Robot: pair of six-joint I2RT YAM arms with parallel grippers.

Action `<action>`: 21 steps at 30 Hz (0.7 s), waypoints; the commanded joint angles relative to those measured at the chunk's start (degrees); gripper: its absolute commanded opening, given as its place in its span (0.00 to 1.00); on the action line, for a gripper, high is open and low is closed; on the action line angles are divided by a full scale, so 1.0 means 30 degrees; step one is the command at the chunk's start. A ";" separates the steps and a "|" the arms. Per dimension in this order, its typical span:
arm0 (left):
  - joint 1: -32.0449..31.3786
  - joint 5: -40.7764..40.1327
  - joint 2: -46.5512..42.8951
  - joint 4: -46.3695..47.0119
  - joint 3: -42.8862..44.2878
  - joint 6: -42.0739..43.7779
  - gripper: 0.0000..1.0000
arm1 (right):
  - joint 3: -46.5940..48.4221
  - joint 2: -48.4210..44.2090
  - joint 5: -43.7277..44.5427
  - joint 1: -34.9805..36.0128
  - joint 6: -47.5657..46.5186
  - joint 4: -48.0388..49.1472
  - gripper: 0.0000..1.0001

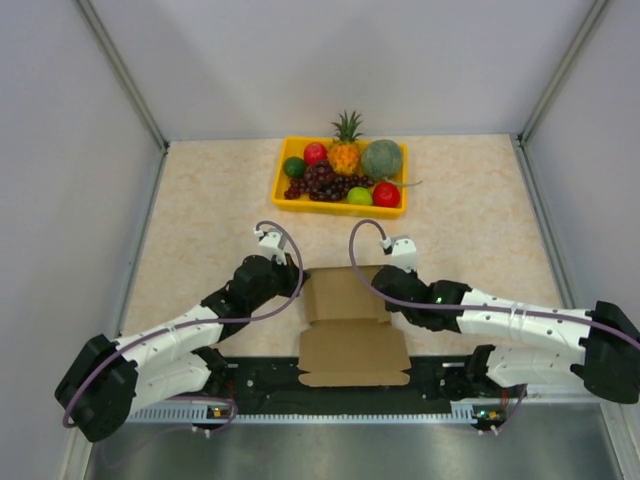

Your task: Fold the paper box

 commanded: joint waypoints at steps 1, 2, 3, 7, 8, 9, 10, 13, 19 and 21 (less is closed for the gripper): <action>-0.0265 0.0727 -0.0092 0.1149 0.0787 -0.0651 0.00 | 0.0405 0.0074 0.1170 0.0303 0.0848 -0.0531 0.23; -0.0236 0.0756 -0.0179 0.1178 0.0758 -0.0651 0.00 | 0.0257 -0.0043 0.0995 0.0245 0.0790 -0.0297 0.26; -0.0236 0.0727 -0.0209 0.1178 0.0728 -0.0622 0.00 | 0.0111 -0.0161 0.0732 0.0274 0.0761 0.0024 0.29; -0.0236 0.0755 -0.0355 0.1266 0.0611 -0.0592 0.00 | -0.1029 -0.1038 -0.0117 0.0215 0.0528 0.1576 0.40; -0.0265 0.0756 -0.0356 0.1295 0.0611 -0.0592 0.00 | -0.1265 -0.1360 -0.0294 0.0099 0.0439 0.2479 0.41; -0.0236 0.0843 -0.0356 0.1296 0.0611 -0.0621 0.00 | -0.1470 -0.1450 -0.0731 -0.0134 0.0467 0.2720 0.43; -0.0294 0.0844 -0.0327 0.1296 0.0640 -0.0622 0.00 | -0.1937 -0.1567 -0.1054 -0.0339 0.0351 0.3041 0.43; -0.0323 0.0873 -0.0268 0.1325 0.0611 -0.0592 0.00 | -0.2875 -0.2007 -0.1993 -0.1072 0.0204 0.4331 0.44; -0.0675 0.0522 0.0025 0.1120 0.0640 -0.0183 0.00 | -0.2764 -0.1219 -0.2405 -0.1308 -0.0411 0.5272 0.42; -0.1054 -0.0442 0.0113 0.0711 0.0931 0.0139 0.00 | -0.2499 -0.0518 -0.2406 -0.1308 -0.0325 0.5155 0.42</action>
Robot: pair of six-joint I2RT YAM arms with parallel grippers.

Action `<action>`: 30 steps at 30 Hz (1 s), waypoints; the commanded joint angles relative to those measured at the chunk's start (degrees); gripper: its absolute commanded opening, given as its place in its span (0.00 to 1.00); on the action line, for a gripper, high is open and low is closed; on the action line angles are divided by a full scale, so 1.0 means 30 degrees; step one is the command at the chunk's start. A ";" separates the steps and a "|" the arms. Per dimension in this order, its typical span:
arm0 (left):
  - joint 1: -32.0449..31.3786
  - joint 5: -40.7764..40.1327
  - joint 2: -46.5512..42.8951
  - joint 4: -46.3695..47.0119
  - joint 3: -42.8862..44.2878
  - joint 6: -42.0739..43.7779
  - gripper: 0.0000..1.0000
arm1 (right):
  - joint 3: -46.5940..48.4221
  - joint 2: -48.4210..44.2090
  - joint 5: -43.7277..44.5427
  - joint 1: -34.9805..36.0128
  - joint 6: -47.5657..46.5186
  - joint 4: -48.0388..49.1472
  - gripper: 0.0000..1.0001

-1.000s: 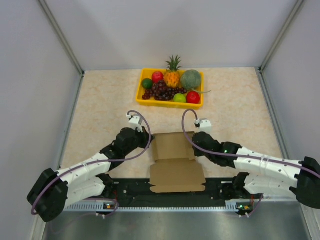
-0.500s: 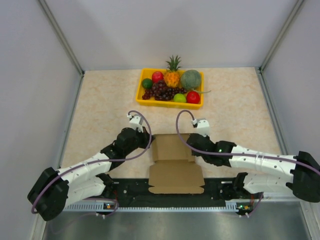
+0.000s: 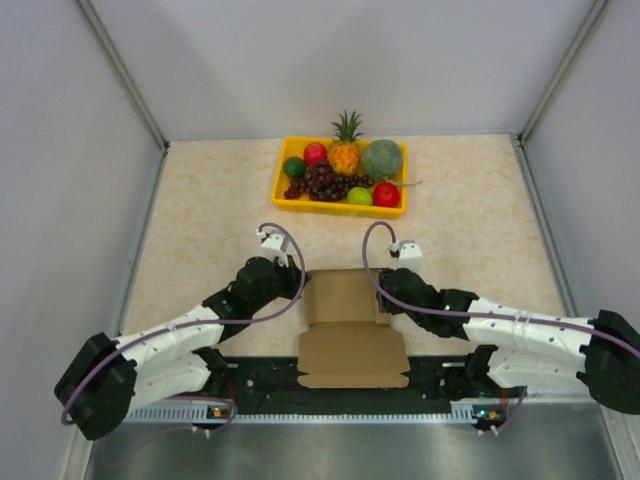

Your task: Fold the paper box

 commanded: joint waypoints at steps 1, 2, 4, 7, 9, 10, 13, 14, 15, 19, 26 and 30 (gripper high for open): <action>-0.0852 -0.0589 0.0193 0.0449 0.0976 0.0220 0.00 | 0.0765 0.1321 -0.0329 -0.0186 -0.0230 0.0842 0.42; -0.0940 -0.0854 0.0252 0.0271 0.1093 0.0308 0.00 | 0.0883 0.1556 -0.0242 -0.0157 -0.0054 0.0724 0.42; -0.1058 -0.1061 0.0456 -0.0196 0.1445 0.0309 0.00 | 0.1059 0.1995 -0.0357 -0.0157 0.0181 0.0459 0.41; -0.1146 -0.1529 0.0807 -0.0667 0.1855 0.0162 0.00 | 0.0826 0.2144 -0.0125 -0.0157 0.0591 0.0313 0.36; -0.1204 -0.1735 0.0984 -0.1106 0.2147 0.0133 0.00 | 0.0825 0.2173 0.0344 -0.0157 0.0680 0.0255 0.27; -0.1262 -0.1823 0.1188 -0.1224 0.2178 0.0133 0.00 | 0.0884 0.2289 0.0374 -0.0186 0.0622 0.0283 0.23; -0.1292 -0.1882 0.1540 -0.1312 0.2178 0.0104 0.00 | 0.1235 0.2933 0.0638 -0.0157 0.0358 0.0370 0.16; -0.1292 -0.1853 0.1600 -0.1313 0.2178 0.0075 0.00 | 0.1265 0.3544 0.0754 -0.0157 0.0358 0.0487 0.13; -0.1321 -0.1766 0.1716 -0.1400 0.2294 0.0133 0.00 | 0.1294 0.3753 0.0755 -0.0157 0.0387 0.0517 0.05; -0.1351 -0.1823 0.2214 -0.2161 0.2792 0.0425 0.04 | 0.1382 0.4224 0.1369 0.0282 0.0475 0.0810 0.00; -0.1351 -0.1268 0.4177 -0.4212 0.3848 0.1420 0.12 | 0.1909 0.4955 0.1605 0.0487 0.0884 0.0547 0.00; -0.1322 -0.0682 0.4997 -0.4447 0.3790 0.1539 0.17 | 0.2114 0.5541 0.1693 0.0575 0.0885 0.0459 0.00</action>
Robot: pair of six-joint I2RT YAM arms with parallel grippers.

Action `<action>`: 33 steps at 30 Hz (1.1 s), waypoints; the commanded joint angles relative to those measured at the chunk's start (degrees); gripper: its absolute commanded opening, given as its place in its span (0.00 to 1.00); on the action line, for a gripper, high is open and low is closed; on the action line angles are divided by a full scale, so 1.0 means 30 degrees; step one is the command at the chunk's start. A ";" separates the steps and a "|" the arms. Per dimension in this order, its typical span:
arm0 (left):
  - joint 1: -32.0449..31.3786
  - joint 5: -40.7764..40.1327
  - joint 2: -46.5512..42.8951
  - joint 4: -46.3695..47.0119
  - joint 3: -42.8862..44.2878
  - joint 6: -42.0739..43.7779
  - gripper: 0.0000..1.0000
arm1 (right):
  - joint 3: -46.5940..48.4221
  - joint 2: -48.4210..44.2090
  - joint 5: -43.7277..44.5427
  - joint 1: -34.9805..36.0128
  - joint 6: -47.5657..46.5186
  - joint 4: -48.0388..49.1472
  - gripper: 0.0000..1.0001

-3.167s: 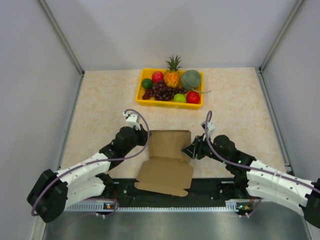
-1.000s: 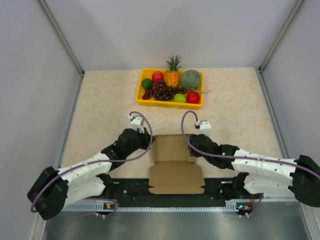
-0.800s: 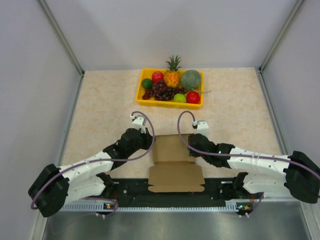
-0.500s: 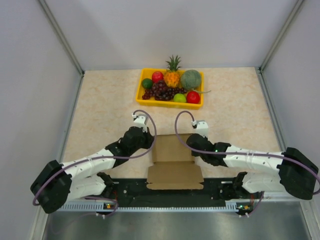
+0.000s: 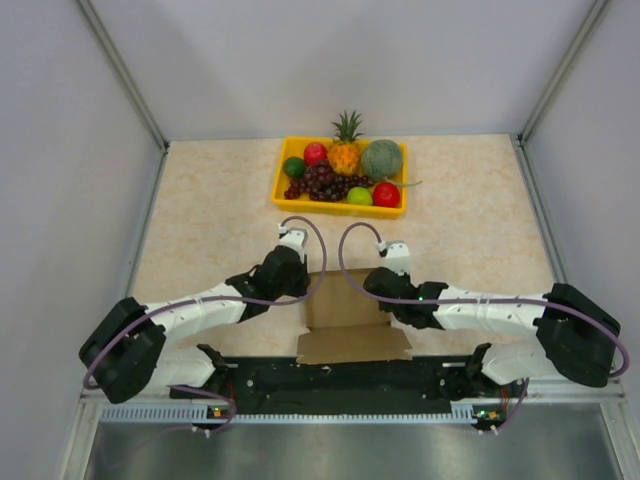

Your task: Fold the paper box

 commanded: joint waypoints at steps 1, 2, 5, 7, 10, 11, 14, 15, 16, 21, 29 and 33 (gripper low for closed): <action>-0.0338 0.2065 0.0612 -0.0375 0.0336 0.0519 0.19 | 0.0781 0.0784 -0.0150 0.0473 0.0302 0.0335 0.00; -0.0338 0.2327 0.0642 -0.0868 0.0307 0.0577 0.20 | 0.0840 0.0873 -0.0150 0.0445 0.0331 0.0306 0.00; -0.0338 0.2826 0.0818 -0.1398 0.0395 0.0754 0.24 | 0.0811 0.0903 -0.0180 0.0474 0.0332 0.0248 0.00; -0.0338 0.3178 0.0818 -0.1487 0.0336 0.0754 0.25 | 0.0753 0.0786 -0.0209 0.0474 0.0448 0.0189 0.00; -0.0338 0.4612 0.0818 -0.1751 0.0453 0.0491 0.28 | 0.0548 0.0523 -0.0384 0.0503 0.0799 0.0189 0.00; -0.0338 0.4789 0.0847 -0.1810 0.0395 0.0345 0.29 | 0.0460 0.0464 -0.0385 0.0474 0.0945 0.0160 0.00; -0.0367 0.5580 0.0964 -0.1693 0.0307 0.0022 0.32 | 0.0255 0.0492 -0.0356 0.0533 0.1442 0.0247 0.00; -0.0396 0.5756 0.1226 -0.1809 0.0365 0.0021 0.34 | 0.0225 0.0551 -0.0355 0.0562 0.1590 0.0276 0.00; -0.0426 0.6077 0.1373 -0.1984 0.0481 -0.0124 0.35 | 0.0225 0.0638 -0.0355 0.0591 0.1707 0.0248 0.00; -0.1421 0.4239 0.2339 -0.3215 0.1506 0.0196 0.21 | 0.0488 0.1251 0.0639 0.1292 0.3609 -0.0276 0.00; -0.1422 0.0344 0.3132 -0.5439 0.3468 0.1046 0.21 | 0.1308 0.2221 0.1342 0.1645 0.5895 -0.0954 0.00; -0.1422 0.0773 0.3805 -0.5765 0.4699 0.1602 0.30 | 0.1631 0.2836 0.1694 0.1822 0.6804 -0.0690 0.00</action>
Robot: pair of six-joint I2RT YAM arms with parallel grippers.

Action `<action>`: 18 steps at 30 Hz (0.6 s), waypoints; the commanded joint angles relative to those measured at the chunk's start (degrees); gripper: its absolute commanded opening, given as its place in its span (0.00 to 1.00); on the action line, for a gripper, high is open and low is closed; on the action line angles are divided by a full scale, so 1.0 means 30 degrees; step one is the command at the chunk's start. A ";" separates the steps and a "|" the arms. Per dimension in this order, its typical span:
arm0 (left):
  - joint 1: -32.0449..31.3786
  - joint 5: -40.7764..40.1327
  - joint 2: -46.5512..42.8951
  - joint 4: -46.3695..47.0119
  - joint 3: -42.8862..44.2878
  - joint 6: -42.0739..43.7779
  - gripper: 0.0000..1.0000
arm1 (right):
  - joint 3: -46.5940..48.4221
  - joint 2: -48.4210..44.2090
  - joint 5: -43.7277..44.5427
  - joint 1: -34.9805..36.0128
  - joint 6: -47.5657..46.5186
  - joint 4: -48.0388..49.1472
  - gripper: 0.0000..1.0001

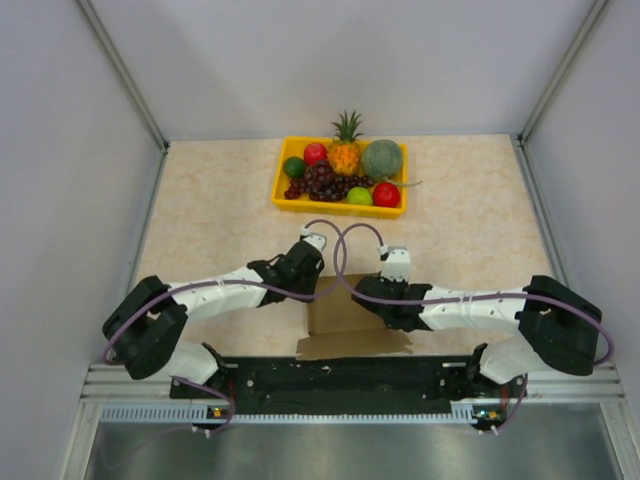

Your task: Fold the paper box

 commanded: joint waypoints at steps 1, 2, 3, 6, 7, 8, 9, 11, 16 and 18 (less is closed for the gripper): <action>-0.0300 0.0551 0.0797 -0.0374 0.1793 0.0867 0.30 | 0.0437 0.0913 -0.0178 0.0459 0.2513 0.1625 0.00; -0.0329 0.0726 0.1088 -0.0548 0.1854 0.0868 0.29 | 0.0232 0.0797 -0.0118 0.0459 0.2691 0.1919 0.00; -0.0329 0.0786 0.1178 -0.0724 0.1971 0.0781 0.27 | 0.0027 0.0622 -0.0030 0.0459 0.2750 0.2270 0.00; -0.0329 0.0729 0.1179 -0.0784 0.1448 0.0547 0.16 | -0.1026 -0.0081 0.0467 0.0459 0.3043 0.3617 0.00; -0.0300 0.0786 0.1150 -0.0697 0.1241 0.0603 0.15 | -0.1638 -0.0170 0.0526 0.0459 0.2957 0.4259 0.00; -0.0300 0.0874 0.1179 -0.0638 0.1123 0.0749 0.15 | -0.1790 -0.0171 0.0527 0.0430 0.2985 0.4671 0.00; -0.0329 0.0904 0.1295 -0.0899 0.1151 0.0954 0.15 | -0.1849 -0.0200 0.0527 0.0459 0.2985 0.4820 0.00; -0.0300 0.0991 0.1938 -0.1426 0.1472 0.1276 0.18 | -0.2112 -0.0171 0.0819 0.0488 0.2343 0.5521 0.00; 0.0694 0.2280 0.3724 -0.1018 0.2174 0.1922 0.00 | -0.2349 0.0472 0.1874 0.0460 0.0854 0.8099 0.00; 0.1046 0.1903 0.3991 -0.1282 0.3341 0.2852 0.00 | -0.1824 0.1056 0.1294 0.0372 0.0030 0.7554 0.00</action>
